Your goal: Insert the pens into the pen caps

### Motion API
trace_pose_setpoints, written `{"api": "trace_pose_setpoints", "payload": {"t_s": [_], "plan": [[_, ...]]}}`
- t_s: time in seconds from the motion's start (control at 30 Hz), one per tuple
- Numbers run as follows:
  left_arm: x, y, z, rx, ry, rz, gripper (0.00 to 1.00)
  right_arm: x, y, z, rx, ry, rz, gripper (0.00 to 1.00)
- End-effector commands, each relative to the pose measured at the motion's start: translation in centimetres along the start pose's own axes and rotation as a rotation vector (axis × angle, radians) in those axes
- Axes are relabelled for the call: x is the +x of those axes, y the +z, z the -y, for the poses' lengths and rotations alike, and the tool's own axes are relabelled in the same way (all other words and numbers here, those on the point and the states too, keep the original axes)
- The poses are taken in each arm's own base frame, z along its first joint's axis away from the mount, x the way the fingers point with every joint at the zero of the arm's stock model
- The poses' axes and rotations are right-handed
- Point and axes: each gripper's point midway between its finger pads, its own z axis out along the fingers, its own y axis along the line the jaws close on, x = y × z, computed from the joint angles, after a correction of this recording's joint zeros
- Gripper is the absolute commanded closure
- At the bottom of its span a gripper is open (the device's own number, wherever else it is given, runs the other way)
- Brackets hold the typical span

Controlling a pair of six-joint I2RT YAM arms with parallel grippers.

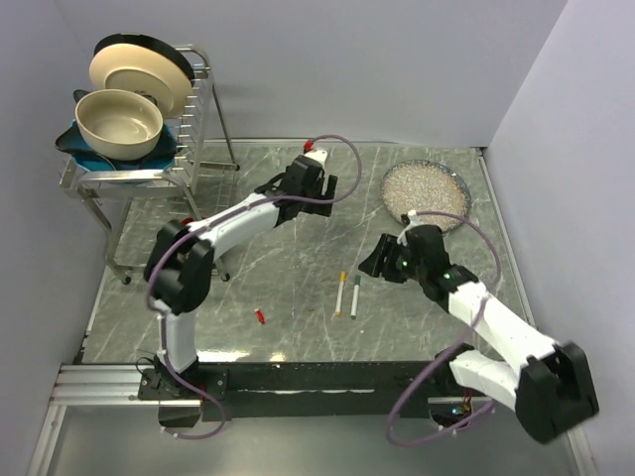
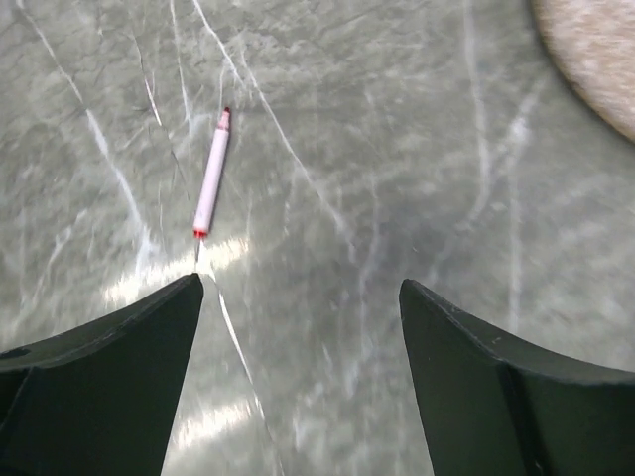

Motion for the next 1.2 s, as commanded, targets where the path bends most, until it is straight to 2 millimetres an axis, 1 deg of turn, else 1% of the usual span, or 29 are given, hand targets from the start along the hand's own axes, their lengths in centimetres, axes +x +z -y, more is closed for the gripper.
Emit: {"api": "trace_pose_setpoints", "payload": {"t_s": [0.0, 0.03, 0.07, 0.1, 0.13, 0.17, 0.2, 0.23, 0.27, 0.3, 0.37, 0.4, 0.5, 0.6, 0.67, 0.7, 0.73, 0.8, 0.87, 0.9, 0.93, 1.0, 1.07, 1.17], "plan": [[-1.3, 3.0, -1.2, -0.011, 0.034, 0.008, 0.16, -0.8, -2.7, -2.2, -0.108, -0.097, 0.071, 0.4], [-1.1, 3.7, -1.2, -0.001, 0.032, -0.001, 0.16, -0.8, -3.1, -2.4, -0.116, -0.107, 0.078, 0.4], [-1.7, 4.2, -1.2, 0.008, 0.027, 0.008, 0.16, -1.0, -3.9, -3.0, -0.14, -0.115, 0.101, 0.4], [-0.7, 5.6, -1.9, -0.011, 0.023, -0.016, 0.18, -0.9, -4.2, -3.0, -0.147, -0.115, 0.105, 0.4], [-0.5, 6.2, -2.5, -0.044, 0.027, -0.02, 0.19, -0.8, -4.6, -3.3, -0.161, -0.116, 0.109, 0.4], [-1.0, 6.7, -2.7, -0.053, 0.036, -0.014, 0.19, -0.8, -5.2, -3.8, -0.185, -0.122, 0.124, 0.4], [0.4, 8.0, -3.3, -0.067, 0.042, -0.049, 0.19, -0.8, -5.5, -4.0, -0.198, -0.128, 0.13, 0.4], [0.5, 8.6, -3.3, -0.062, 0.044, -0.056, 0.19, -0.7, -5.7, -4.2, -0.212, -0.141, 0.135, 0.4], [-0.1, 9.0, -3.3, -0.06, 0.05, -0.051, 0.19, -0.8, -6.2, -4.4, -0.222, -0.152, 0.156, 0.4], [0.8, 10.0, -4.0, -0.071, 0.05, -0.072, 0.2, -0.8, -6.4, -4.2, -0.215, -0.155, 0.163, 0.4], [0.3, 10.6, -3.9, -0.051, 0.035, -0.068, 0.21, -1.1, -6.9, -4.2, -0.209, -0.168, 0.184, 0.4], [0.6, 11.2, -4.6, -0.051, 0.021, -0.077, 0.24, -1.1, -7.0, -4.1, -0.202, -0.17, 0.183, 0.4], [0.5, 11.5, -4.8, -0.031, -0.003, -0.076, 0.28, -1.2, -7.5, -4.2, -0.202, -0.176, 0.189, 0.41], [1.1, 11.6, -4.7, -0.016, -0.003, -0.088, 0.29, -1.4, -7.8, -4.5, -0.207, -0.176, 0.201, 0.42], [1.2, 11.7, -4.7, -0.019, 0.006, -0.097, 0.3, -1.5, -8.0, -4.7, -0.214, -0.176, 0.208, 0.42], [1.8, 12.1, -4.9, -0.024, 0.011, -0.111, 0.31, -1.4, -8.0, -4.7, -0.215, -0.176, 0.207, 0.42], [1.7, 12.1, -4.9, -0.025, 0.014, -0.117, 0.32, -1.5, -8.1, -4.7, -0.215, -0.175, 0.209, 0.42], [2.5, 12.6, -5.0, -0.032, 0.021, -0.136, 0.34, -1.4, -8.2, -4.6, -0.213, -0.173, 0.209, 0.43], [2.8, 12.7, -5.2, -0.038, 0.026, -0.148, 0.35, -1.3, -8.3, -4.6, -0.215, -0.17, 0.213, 0.43], [3.4, 13.1, -5.3, -0.044, 0.026, -0.164, 0.39, -1.2, -8.4, -4.6, -0.217, -0.169, 0.215, 0.43], [3.2, 13.2, -5.3, -0.044, 0.025, -0.164, 0.41, -1.2, -8.5, -4.6, -0.219, -0.17, 0.219, 0.43], [4.1, 13.4, -5.3, -0.043, 0.021, -0.192, 0.46, -1.2, -8.6, -4.6, -0.217, -0.168, 0.223, 0.43], [4.4, 13.3, -5.3, -0.05, 0.008, -0.204, 0.48, -1.3, -8.8, -4.7, -0.217, -0.171, 0.226, 0.43], [4.7, 13.1, -5.1, -0.044, -0.018, -0.221, 0.59, -1.4, -8.7, -4.3, -0.199, -0.153, 0.229, 0.46]]}}
